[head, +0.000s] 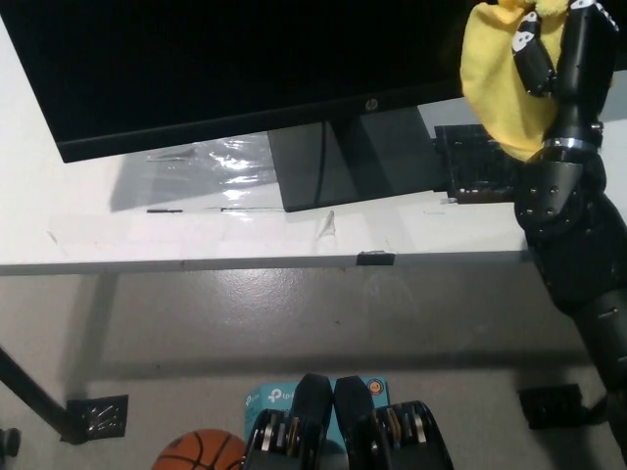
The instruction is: The robot uses its right hand to pick up the cloth kept in the middle of the desk and use it to wipe the monitor in the middle of the desk by swiping its screen twice
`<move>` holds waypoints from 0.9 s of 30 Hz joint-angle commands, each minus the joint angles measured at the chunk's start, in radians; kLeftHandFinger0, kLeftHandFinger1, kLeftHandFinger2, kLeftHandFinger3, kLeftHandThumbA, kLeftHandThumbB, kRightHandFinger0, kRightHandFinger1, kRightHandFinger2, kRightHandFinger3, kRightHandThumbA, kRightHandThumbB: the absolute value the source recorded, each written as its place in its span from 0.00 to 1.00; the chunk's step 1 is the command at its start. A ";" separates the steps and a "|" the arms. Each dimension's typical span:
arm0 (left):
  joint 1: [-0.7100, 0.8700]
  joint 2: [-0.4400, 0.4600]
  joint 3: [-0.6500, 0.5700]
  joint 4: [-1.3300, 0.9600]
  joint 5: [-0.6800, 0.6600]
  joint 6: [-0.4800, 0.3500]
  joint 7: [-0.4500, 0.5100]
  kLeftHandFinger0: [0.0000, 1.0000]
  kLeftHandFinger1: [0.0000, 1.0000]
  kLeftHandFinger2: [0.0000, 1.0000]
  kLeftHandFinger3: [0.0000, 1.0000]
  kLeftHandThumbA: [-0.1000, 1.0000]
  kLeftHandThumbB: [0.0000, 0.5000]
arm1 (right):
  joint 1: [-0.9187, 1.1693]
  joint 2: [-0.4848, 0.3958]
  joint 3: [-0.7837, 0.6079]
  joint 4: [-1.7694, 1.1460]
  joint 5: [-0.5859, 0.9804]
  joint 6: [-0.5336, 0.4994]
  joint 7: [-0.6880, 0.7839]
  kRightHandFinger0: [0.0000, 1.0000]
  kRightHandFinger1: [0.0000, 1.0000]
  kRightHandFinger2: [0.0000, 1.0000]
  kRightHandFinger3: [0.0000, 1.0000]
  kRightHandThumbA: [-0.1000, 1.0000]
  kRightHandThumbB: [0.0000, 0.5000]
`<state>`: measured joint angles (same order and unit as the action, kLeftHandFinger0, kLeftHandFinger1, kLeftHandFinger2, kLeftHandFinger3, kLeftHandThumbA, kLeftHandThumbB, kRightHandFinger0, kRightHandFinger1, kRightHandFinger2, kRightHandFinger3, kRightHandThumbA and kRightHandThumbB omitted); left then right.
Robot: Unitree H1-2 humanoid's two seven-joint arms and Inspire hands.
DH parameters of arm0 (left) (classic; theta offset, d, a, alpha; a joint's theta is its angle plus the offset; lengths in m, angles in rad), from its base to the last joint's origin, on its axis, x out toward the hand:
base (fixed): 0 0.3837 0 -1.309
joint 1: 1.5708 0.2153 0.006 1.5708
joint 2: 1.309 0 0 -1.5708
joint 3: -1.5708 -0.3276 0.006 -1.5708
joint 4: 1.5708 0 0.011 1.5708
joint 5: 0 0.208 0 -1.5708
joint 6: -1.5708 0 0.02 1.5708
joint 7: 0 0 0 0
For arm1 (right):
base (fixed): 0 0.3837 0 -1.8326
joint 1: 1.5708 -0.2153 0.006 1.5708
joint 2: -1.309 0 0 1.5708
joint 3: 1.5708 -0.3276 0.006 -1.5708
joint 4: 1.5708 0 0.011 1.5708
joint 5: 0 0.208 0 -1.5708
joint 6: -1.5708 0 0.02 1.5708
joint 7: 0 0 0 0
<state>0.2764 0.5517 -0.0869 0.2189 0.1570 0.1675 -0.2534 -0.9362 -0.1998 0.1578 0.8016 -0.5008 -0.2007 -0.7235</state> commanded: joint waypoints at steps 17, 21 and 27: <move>0.000 0.015 0.000 -0.002 0.015 -0.014 -0.002 0.65 0.66 0.84 1.00 0.67 0.25 | -0.184 0.146 0.024 -0.071 -0.039 0.027 0.004 0.00 0.00 0.15 0.55 0.00 0.17; 0.001 0.017 -0.001 -0.011 0.008 -0.010 -0.012 0.67 0.67 0.85 1.00 0.66 0.23 | -0.233 0.197 0.051 -0.033 -0.064 0.043 -0.016 0.00 0.00 0.12 0.53 0.00 0.11; -0.007 0.013 -0.004 -0.019 0.011 0.004 -0.009 0.66 0.67 0.86 1.00 0.65 0.27 | -0.322 0.259 0.088 0.060 -0.085 0.036 -0.040 0.00 0.00 0.07 0.54 0.00 0.17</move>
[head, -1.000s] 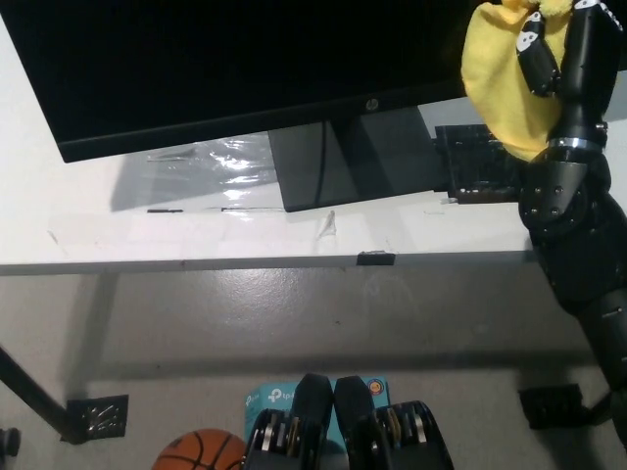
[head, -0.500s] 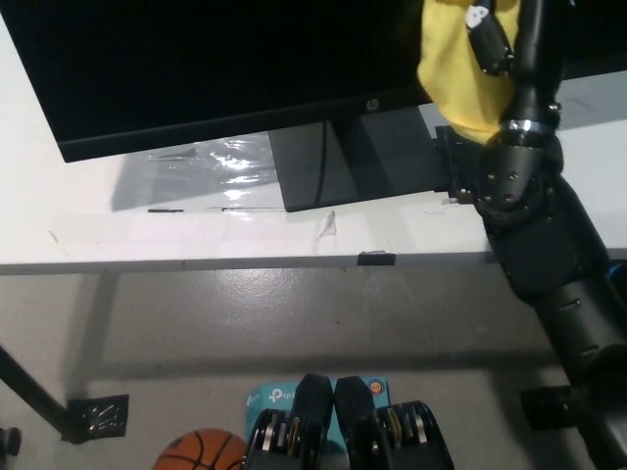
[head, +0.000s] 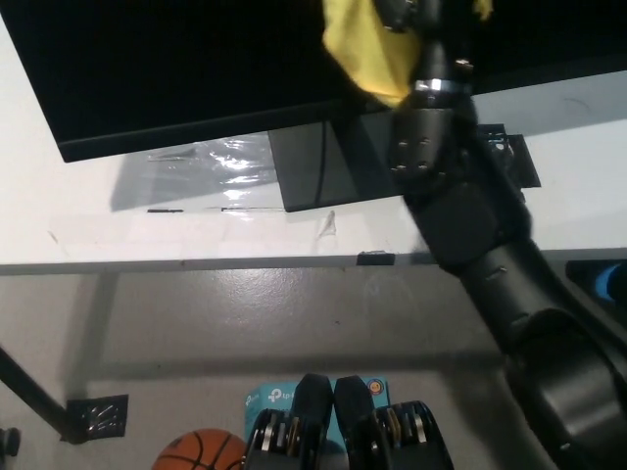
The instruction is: The robot uses its right hand to pick up the cloth kept in the middle of the desk and use it to wipe the monitor in the middle of the desk by swiping its screen twice
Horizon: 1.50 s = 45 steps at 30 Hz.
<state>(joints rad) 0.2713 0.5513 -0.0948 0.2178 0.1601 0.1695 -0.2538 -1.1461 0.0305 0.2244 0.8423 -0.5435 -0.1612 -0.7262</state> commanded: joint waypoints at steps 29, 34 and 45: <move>0.017 0.010 0.005 -0.040 0.008 0.007 -0.006 0.69 0.68 0.84 1.00 0.62 0.21 | -0.124 0.099 0.131 0.049 -0.068 -0.064 -0.009 0.00 0.00 0.04 0.56 0.00 0.11; 0.011 0.010 0.007 -0.014 0.009 -0.015 -0.005 0.66 0.67 0.84 1.00 0.65 0.24 | 0.017 0.004 0.137 -0.128 -0.081 -0.072 0.053 0.00 0.00 0.00 0.55 0.00 0.13; 0.015 0.005 0.016 0.002 0.012 -0.023 0.004 0.70 0.71 0.87 1.00 0.63 0.21 | 0.344 -0.196 0.115 -0.421 -0.089 -0.066 0.165 0.00 0.01 0.09 0.57 0.00 0.13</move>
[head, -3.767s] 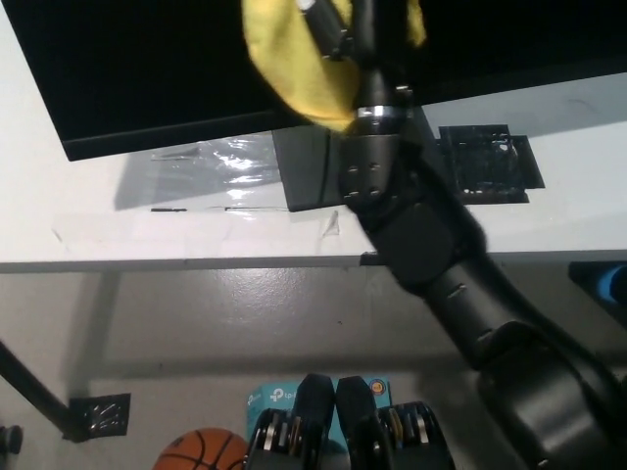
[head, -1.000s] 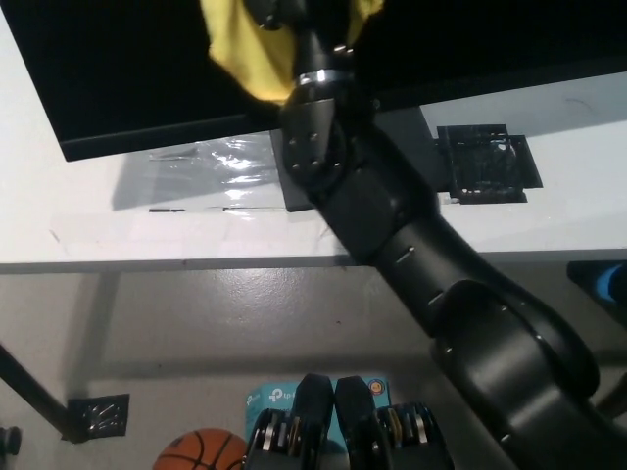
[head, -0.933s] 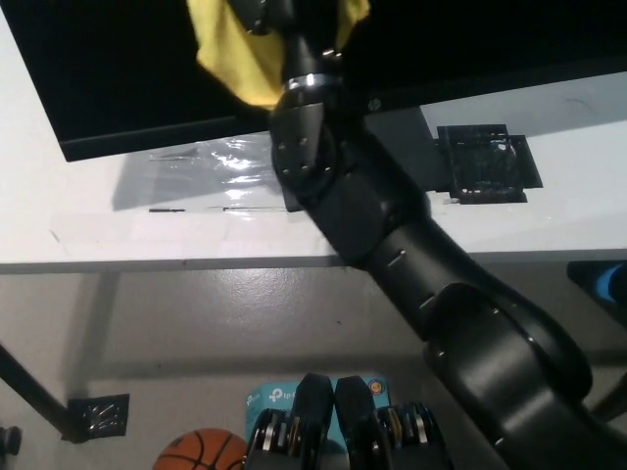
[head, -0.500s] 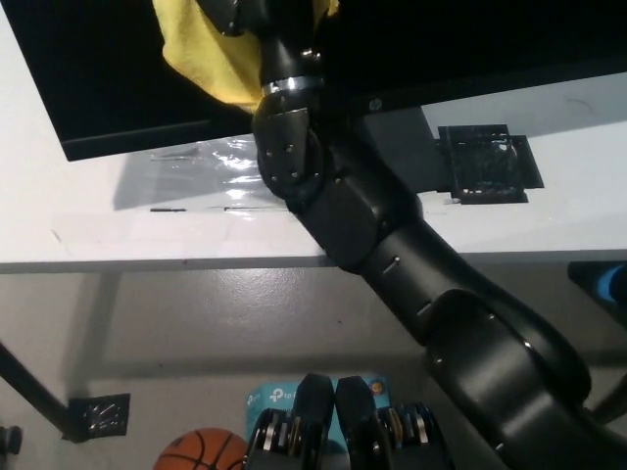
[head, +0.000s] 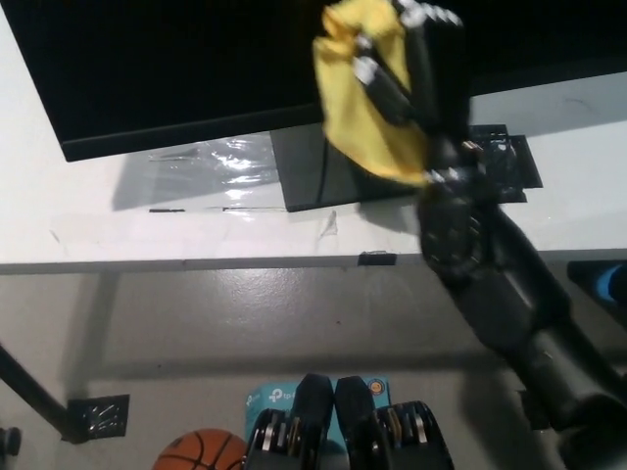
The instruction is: The robot uses its right hand to pick up the cloth kept in the middle of the desk and use it to wipe the monitor in the middle of the desk by swiping its screen twice
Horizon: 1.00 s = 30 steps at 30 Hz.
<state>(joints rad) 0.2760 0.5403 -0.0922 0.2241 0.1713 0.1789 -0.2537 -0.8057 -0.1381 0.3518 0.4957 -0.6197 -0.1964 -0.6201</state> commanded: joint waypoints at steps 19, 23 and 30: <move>0.027 0.014 0.038 -0.021 -0.010 -0.033 0.005 0.65 0.67 0.84 1.00 0.66 0.22 | -0.030 -0.209 -0.024 0.330 -0.038 0.001 0.097 0.00 0.00 0.06 0.57 0.00 0.23; 0.032 0.018 0.048 -0.052 -0.005 -0.009 0.004 0.62 0.65 0.83 1.00 0.63 0.19 | -0.053 -0.235 -0.020 0.397 -0.047 -0.001 0.079 0.00 0.00 0.00 0.49 0.00 0.25; 0.027 0.014 0.059 -0.043 -0.006 -0.019 0.004 0.63 0.66 0.84 1.00 0.66 0.23 | -0.056 -0.256 0.022 0.425 -0.064 0.087 0.201 0.10 0.15 0.27 0.64 0.00 0.25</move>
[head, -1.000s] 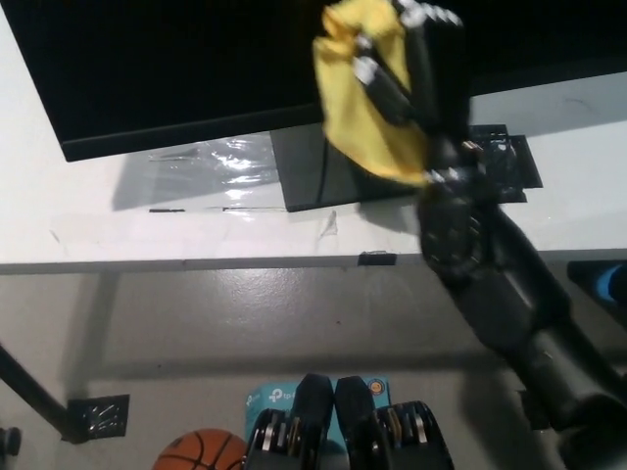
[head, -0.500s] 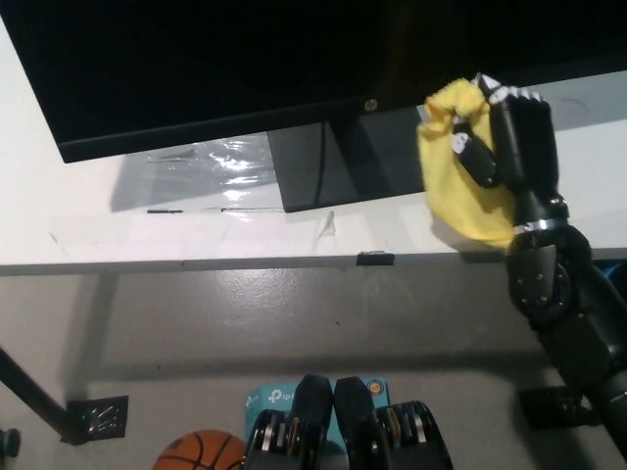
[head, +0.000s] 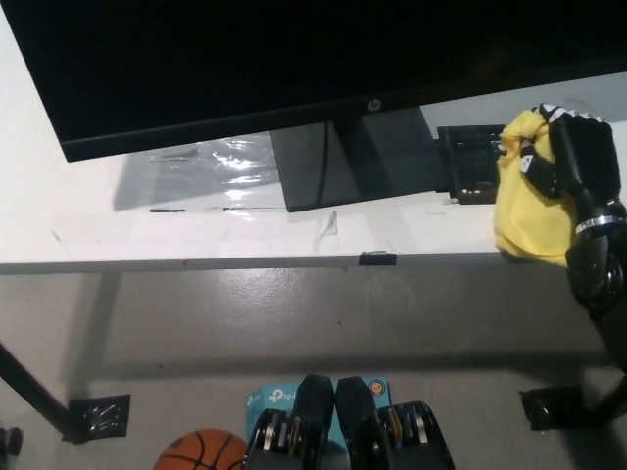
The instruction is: The robot uses its right hand to pick up the cloth kept in the middle of the desk and use it to wipe the monitor in the middle of the desk by swiping its screen twice
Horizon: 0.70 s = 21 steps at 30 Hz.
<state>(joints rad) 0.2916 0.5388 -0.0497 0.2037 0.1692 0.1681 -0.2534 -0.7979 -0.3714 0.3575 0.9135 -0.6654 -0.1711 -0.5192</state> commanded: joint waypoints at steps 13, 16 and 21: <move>0.007 0.014 0.023 -0.013 -0.010 -0.015 -0.001 0.61 0.64 0.83 1.00 0.69 0.26 | 0.042 -0.038 0.064 -0.413 0.024 0.524 0.720 1.00 1.00 1.00 1.00 0.56 0.43; 0.008 0.013 0.025 -0.015 -0.012 -0.014 -0.001 0.61 0.65 0.84 1.00 0.70 0.29 | 0.059 -0.044 0.069 -0.482 0.023 0.566 0.764 1.00 1.00 1.00 1.00 0.81 0.69; 0.014 0.019 0.021 -0.045 0.000 0.006 -0.002 0.66 0.68 0.86 1.00 0.69 0.23 | 0.060 -0.036 0.056 -0.547 0.014 0.632 0.778 1.00 1.00 1.00 1.00 1.00 0.95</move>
<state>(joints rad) 0.2895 0.5338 -0.0443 0.2065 0.1694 0.1686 -0.2535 -0.7004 -0.3681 0.4088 0.5931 -0.6580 0.1585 -0.0610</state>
